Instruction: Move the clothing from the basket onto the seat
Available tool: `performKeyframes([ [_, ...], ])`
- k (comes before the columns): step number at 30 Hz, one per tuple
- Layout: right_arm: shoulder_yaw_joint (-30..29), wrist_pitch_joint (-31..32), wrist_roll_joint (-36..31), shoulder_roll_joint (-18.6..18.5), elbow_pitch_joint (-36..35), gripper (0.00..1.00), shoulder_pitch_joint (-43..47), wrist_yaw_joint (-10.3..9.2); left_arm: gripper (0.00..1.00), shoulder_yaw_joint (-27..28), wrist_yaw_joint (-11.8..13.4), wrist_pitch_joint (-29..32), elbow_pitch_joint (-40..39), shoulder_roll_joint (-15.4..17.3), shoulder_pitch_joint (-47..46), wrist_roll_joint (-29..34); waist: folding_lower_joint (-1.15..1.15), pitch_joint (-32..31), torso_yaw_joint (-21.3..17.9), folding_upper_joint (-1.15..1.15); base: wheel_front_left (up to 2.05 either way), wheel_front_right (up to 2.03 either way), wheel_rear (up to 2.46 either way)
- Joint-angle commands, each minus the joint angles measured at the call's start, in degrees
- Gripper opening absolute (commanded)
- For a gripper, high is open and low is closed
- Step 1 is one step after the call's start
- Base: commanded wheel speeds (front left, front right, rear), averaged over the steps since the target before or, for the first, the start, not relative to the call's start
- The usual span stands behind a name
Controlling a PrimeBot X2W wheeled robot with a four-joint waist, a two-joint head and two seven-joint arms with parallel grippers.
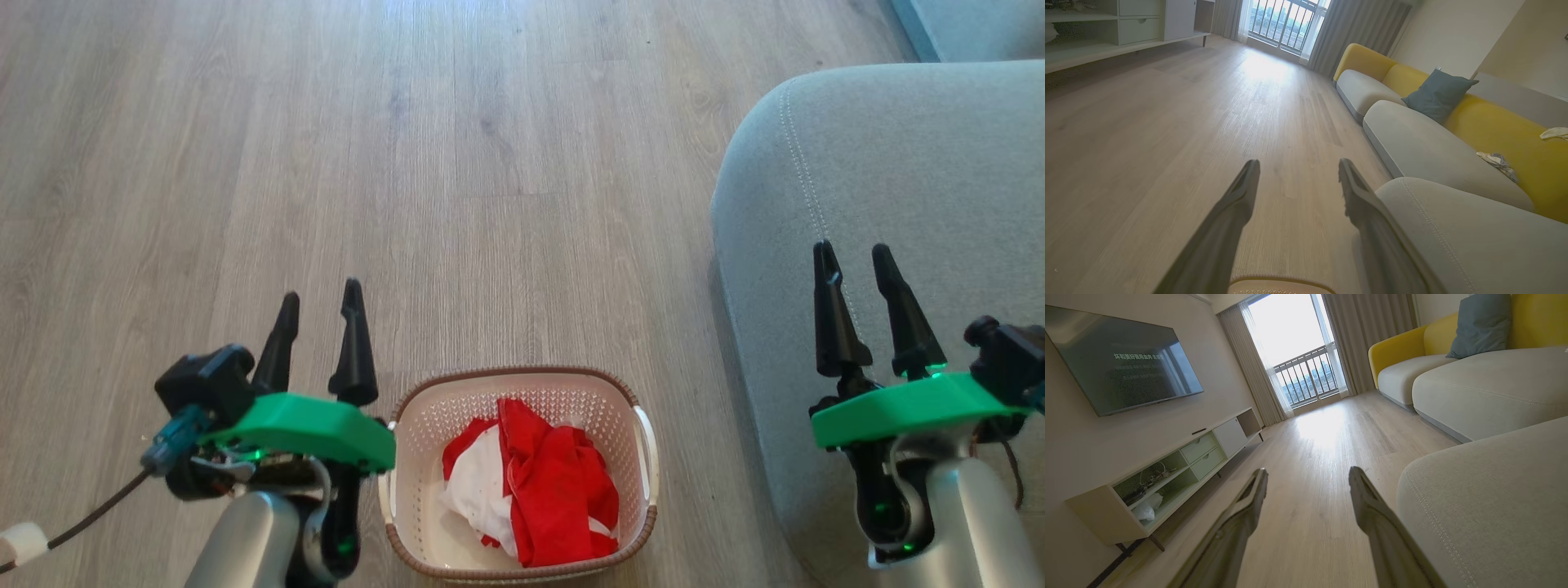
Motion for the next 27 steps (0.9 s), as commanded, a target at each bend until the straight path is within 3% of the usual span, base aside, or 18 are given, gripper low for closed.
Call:
performKeyframes([
  [1,1.22,-0.79,-1.72,-0.88,-2.48,1.00,-3.27,0.00,1.00,0.33,2.02,-0.91,-3.34,0.81,-3.59,1.76,0.00,0.05,0.02,0.00,0.00,0.00,0.00],
  [9,1.83,-2.15,-7.14,-0.76,-2.80,1.00,-3.77,0.00,1.00,-6.64,9.61,-2.26,-5.75,4.06,-5.68,6.51,0.00,0.16,0.05,0.00,0.00,0.00,0.00],
  [15,2.31,-3.16,-9.93,-0.64,-1.49,1.00,-3.66,0.00,1.00,-9.60,11.27,-3.26,-5.59,4.73,-5.96,8.73,0.00,0.04,0.06,0.00,0.00,0.00,0.00],
  [18,2.52,-3.66,-10.73,-0.58,-0.05,1.00,-3.48,0.00,1.00,-10.03,10.58,-3.76,-4.73,4.36,-5.52,9.37,0.00,-0.01,0.06,0.00,0.00,0.00,0.00],
  [23,2.68,-4.34,-11.27,-0.53,2.94,1.00,-3.27,0.00,1.00,-9.29,7.37,-4.43,-2.13,3.03,-4.21,9.51,0.00,-0.11,0.04,0.00,0.00,0.00,0.00],
  [27,3.31,-5.01,-12.42,-0.51,6.54,1.00,-3.37,0.00,1.00,-6.73,3.16,-5.10,1.28,0.96,-2.78,10.52,0.00,-0.16,-0.01,0.00,0.00,0.00,0.00],
])
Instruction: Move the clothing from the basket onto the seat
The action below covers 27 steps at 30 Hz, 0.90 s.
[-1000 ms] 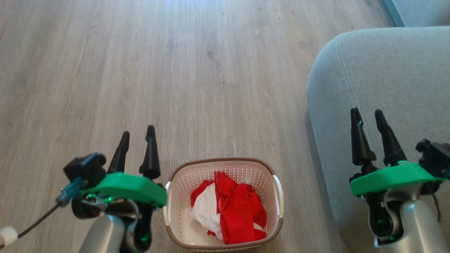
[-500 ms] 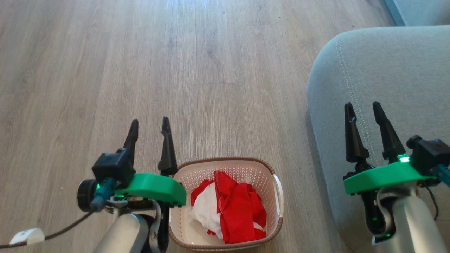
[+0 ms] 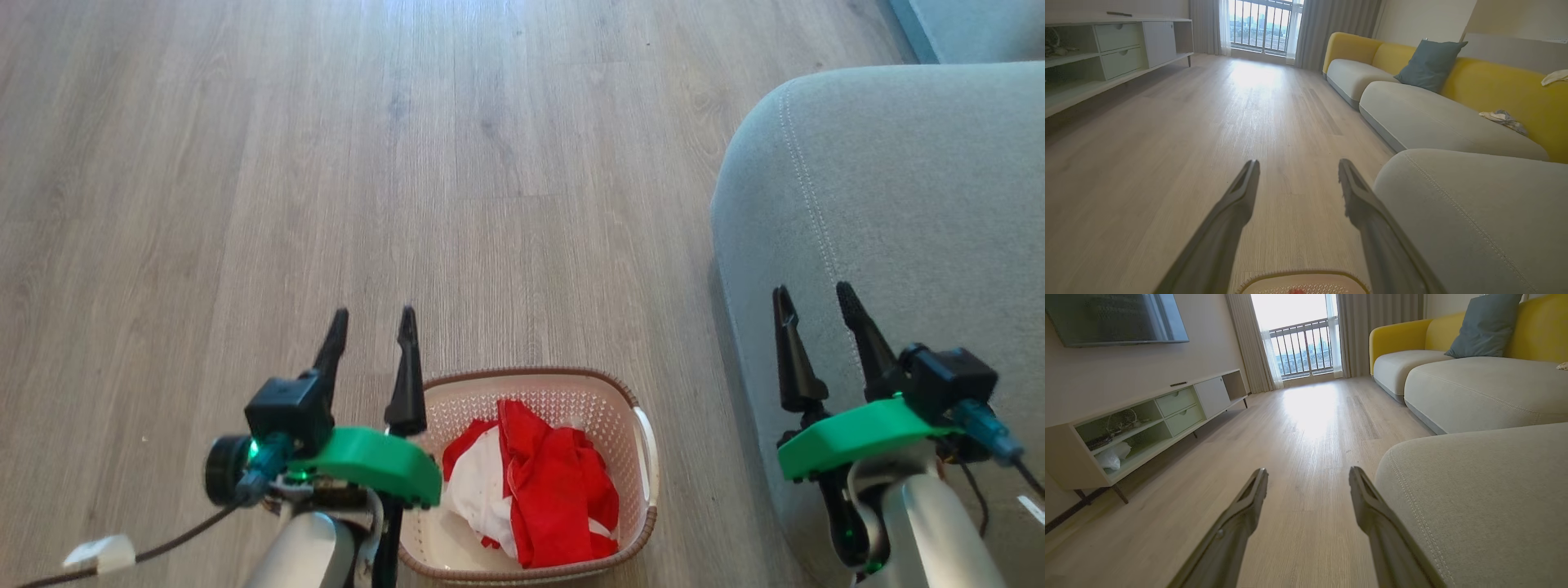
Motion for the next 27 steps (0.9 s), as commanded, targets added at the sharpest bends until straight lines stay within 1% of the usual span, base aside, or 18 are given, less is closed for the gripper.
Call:
performKeyframes([
  [1,1.56,-1.01,-1.99,-0.52,-1.21,1.00,-3.09,0.00,1.00,2.83,-1.58,-1.05,-0.72,-0.97,-0.93,0.59,0.00,0.02,-0.07,0.00,0.00,0.00,0.00],
  [6,1.57,-1.85,-4.10,-0.51,0.76,1.00,-3.37,0.00,1.00,5.79,-7.92,-1.89,3.44,-2.78,0.11,3.10,0.00,0.05,-0.17,0.00,0.00,0.00,0.00],
  [8,1.83,-2.19,-5.21,-0.52,1.30,1.00,-3.46,0.00,1.00,6.64,-9.83,-2.23,5.00,-3.30,0.35,4.14,0.00,0.06,-0.24,0.00,0.00,0.00,0.00],
  [10,2.09,-2.53,-6.56,-0.52,1.58,1.00,-3.65,0.00,1.00,7.29,-11.02,-2.56,5.80,-3.62,0.31,5.85,0.00,0.07,-0.29,0.00,0.00,0.00,0.00],
  [14,2.49,-3.21,-9.07,-0.53,1.68,1.00,-4.15,0.00,1.00,7.98,-11.88,-3.23,6.22,-3.89,0.18,9.24,0.00,0.15,-0.34,0.00,0.00,0.00,0.00],
  [19,2.88,-4.04,-12.01,-0.55,1.25,1.00,-4.71,0.00,1.00,6.99,-11.33,-4.06,5.72,-3.91,-0.15,11.08,0.00,0.29,-0.35,0.00,0.00,0.00,0.00],
  [27,2.56,-4.04,-11.67,-0.55,1.18,1.00,-4.87,0.00,1.00,6.55,-11.44,-4.06,6.69,-3.92,-0.45,10.13,0.00,1.28,-0.55,0.00,0.00,0.00,0.00],
])
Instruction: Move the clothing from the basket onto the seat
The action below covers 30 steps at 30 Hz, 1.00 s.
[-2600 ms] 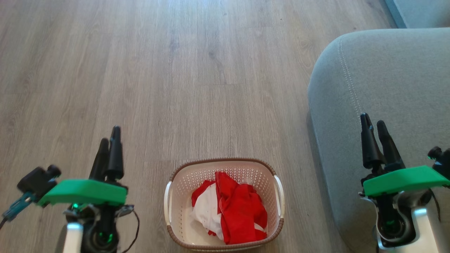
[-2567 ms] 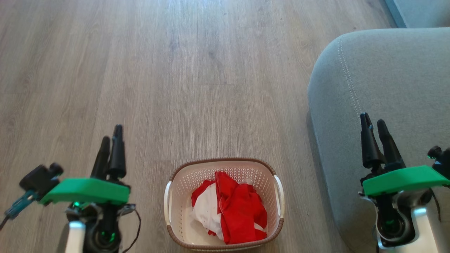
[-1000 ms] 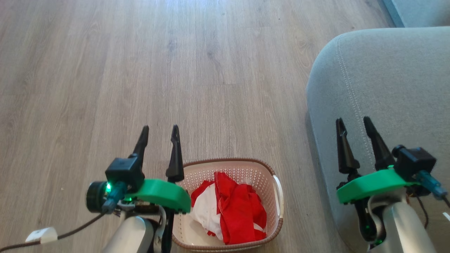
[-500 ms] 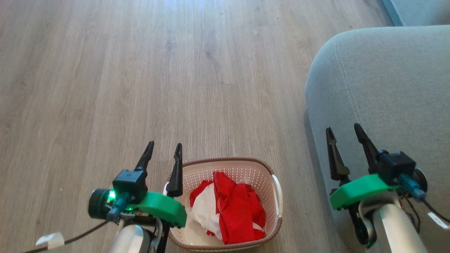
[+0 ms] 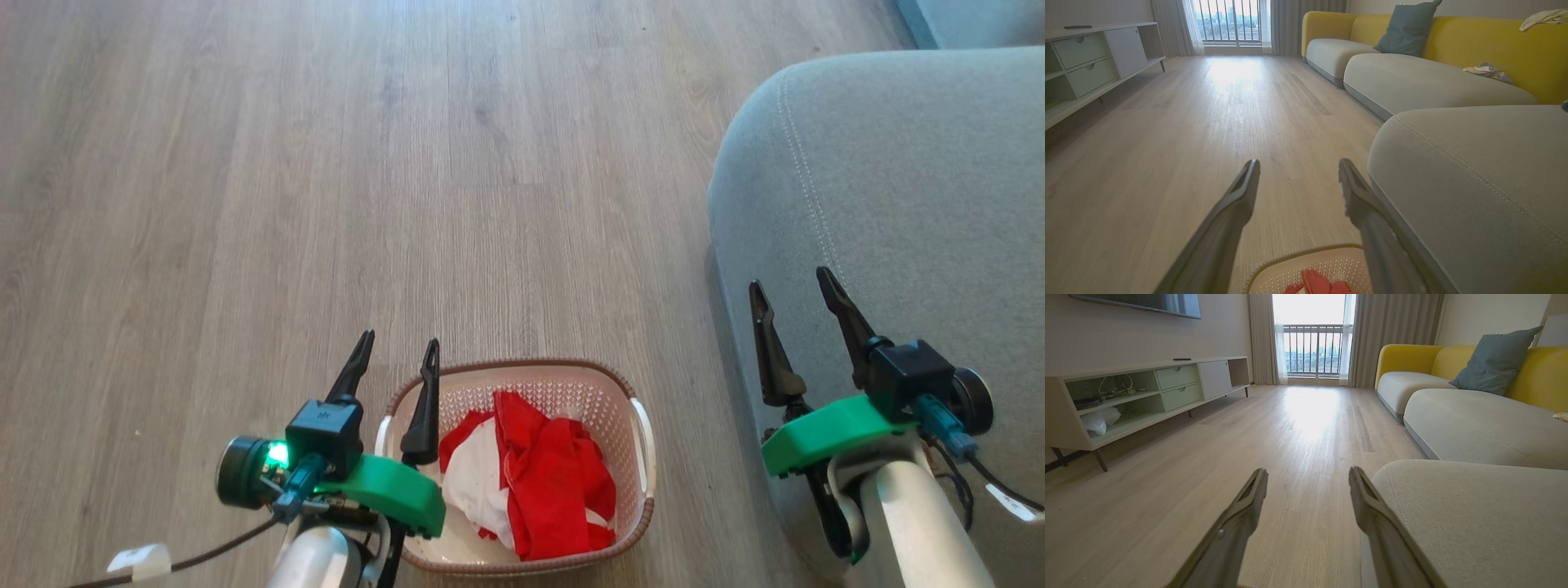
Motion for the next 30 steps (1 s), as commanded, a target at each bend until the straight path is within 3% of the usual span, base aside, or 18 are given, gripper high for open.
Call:
performKeyframes([
  [1,1.16,-0.67,-0.09,-0.55,-1.98,1.00,-2.73,0.00,1.00,1.75,0.23,-0.72,-1.41,-0.29,-2.44,-0.31,0.00,0.40,-0.16,0.00,0.00,0.00,0.00],
  [14,-2.40,-0.67,-0.69,-0.55,1.06,1.00,-5.16,0.00,1.00,-1.94,-1.04,-0.72,7.92,-0.30,-7.73,-4.45,0.00,11.32,-3.16,0.00,0.00,0.00,0.00],
  [25,-3.04,-0.67,-0.20,-0.54,-3.02,1.00,-9.60,0.00,1.00,-8.82,-2.76,-0.72,28.61,-0.30,-21.86,-1.96,0.00,29.19,-7.15,0.00,0.00,0.00,0.00],
  [30,-3.18,-0.67,0.12,-0.54,-4.93,1.00,-10.67,0.00,1.00,-12.15,-3.42,-0.72,39.76,-0.30,-29.28,-3.64,0.00,35.56,-8.68,0.00,0.00,0.00,0.00],
])
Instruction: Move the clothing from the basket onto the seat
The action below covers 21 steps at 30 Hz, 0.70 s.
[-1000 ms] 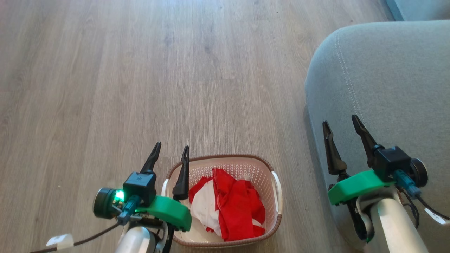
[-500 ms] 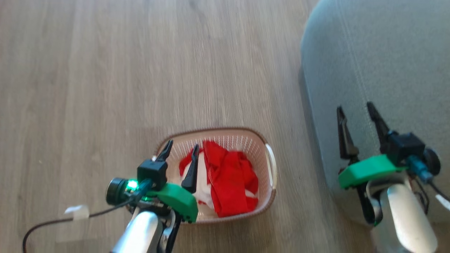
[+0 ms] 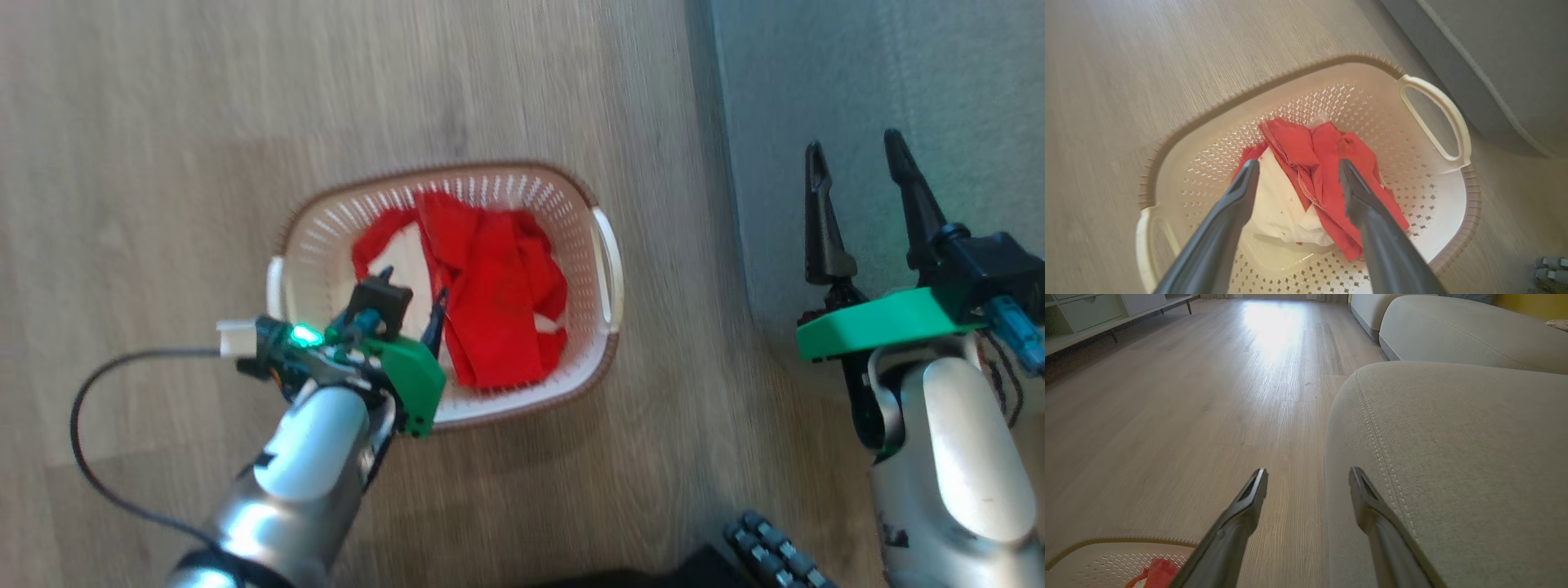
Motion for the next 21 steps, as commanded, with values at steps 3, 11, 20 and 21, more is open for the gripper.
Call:
performKeyframes([
  [3,1.11,-0.52,0.80,-0.53,-2.86,1.00,-0.51,0.00,1.00,-1.75,-0.03,-0.56,4.59,0.26,-3.95,-0.20,-0.01,7.66,-3.23,0.00,0.00,0.00,0.00],
  [11,3.23,-0.52,1.55,-0.53,-5.64,1.00,-2.26,0.00,1.00,-8.25,-0.19,3.69,15.28,0.26,-12.19,-1.36,-0.01,14.22,-6.53,0.00,0.00,0.00,0.00],
  [20,6.49,-0.52,3.08,-0.53,-7.81,1.00,-3.57,0.00,1.00,-11.77,1.18,10.92,20.55,0.26,-17.77,-2.97,-0.01,19.16,-8.75,0.00,0.00,0.00,0.00],
  [21,6.62,-0.52,3.15,-0.53,-8.08,1.00,-3.49,0.00,1.00,-11.99,1.59,11.93,20.88,0.26,-18.16,-3.15,-0.01,19.49,-8.72,0.00,0.00,0.00,0.00],
])
